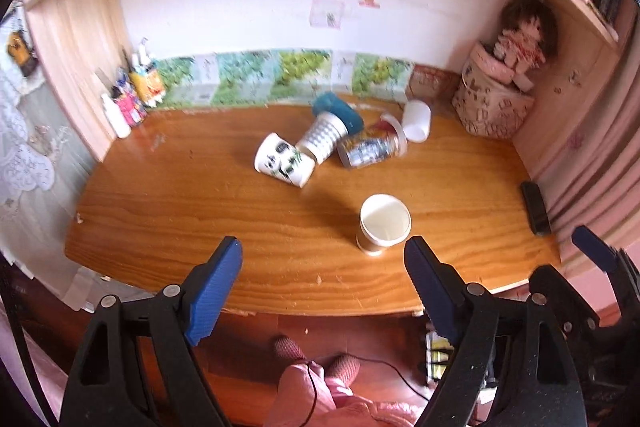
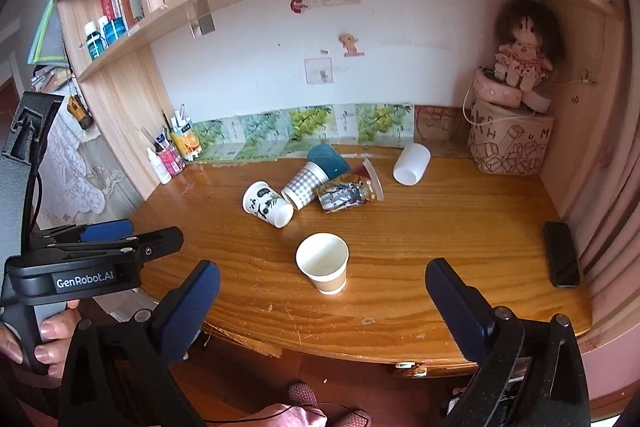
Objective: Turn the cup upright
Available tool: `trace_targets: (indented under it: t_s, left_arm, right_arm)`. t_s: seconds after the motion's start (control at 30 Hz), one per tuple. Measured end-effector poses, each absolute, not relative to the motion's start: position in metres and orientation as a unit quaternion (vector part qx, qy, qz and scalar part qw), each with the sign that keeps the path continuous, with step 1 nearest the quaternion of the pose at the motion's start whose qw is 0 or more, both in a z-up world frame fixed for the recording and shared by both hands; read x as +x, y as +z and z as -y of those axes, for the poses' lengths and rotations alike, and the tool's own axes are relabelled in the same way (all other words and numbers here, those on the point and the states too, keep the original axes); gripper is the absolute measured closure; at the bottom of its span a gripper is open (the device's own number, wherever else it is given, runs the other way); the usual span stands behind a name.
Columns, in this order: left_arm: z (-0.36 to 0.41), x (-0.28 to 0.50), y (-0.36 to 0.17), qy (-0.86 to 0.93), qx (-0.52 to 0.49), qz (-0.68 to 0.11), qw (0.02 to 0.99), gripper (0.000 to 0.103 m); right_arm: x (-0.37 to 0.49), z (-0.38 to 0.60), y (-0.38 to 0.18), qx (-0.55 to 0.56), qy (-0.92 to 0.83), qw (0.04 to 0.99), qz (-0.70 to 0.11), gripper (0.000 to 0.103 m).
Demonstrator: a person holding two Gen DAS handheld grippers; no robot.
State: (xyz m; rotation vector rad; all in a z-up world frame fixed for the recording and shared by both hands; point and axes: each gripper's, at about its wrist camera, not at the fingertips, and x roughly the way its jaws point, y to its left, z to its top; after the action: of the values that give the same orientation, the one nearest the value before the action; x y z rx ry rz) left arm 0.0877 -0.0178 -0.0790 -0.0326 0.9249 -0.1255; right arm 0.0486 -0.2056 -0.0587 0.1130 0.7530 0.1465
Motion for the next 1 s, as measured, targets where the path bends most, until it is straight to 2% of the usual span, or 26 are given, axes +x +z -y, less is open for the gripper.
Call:
trace_targets:
  t_s: [0.13,0.4,0.73,1.0]
  left_arm:
    - [0.019,0.075,-0.060,-0.041,-0.014,-0.400,0.916,0.003]
    - [0.027,0.045,-0.036,-0.030,-0.010,-0.317,0.948,0.001]
    - [0.034,0.030,-0.027,-0.028,-0.060,-0.281,0.957,0.001]
    - [0.055,0.023,-0.026,-0.030,-0.034,-0.268,0.962,0.001]
  right_arm:
    - [0.033,0.213,-0.043,0.076,0.061,0.935,-0.342,0.000]
    - [0.007,0.222,-0.035,0.114,0.044,0.945,-0.303,0.000]
    - [-0.019,0.234,-0.016,0.101,0.028,0.962,-0.251,0.000]
    - [-0.022,0.241,-0.012,0.108,0.039,0.966,-0.231,0.000]
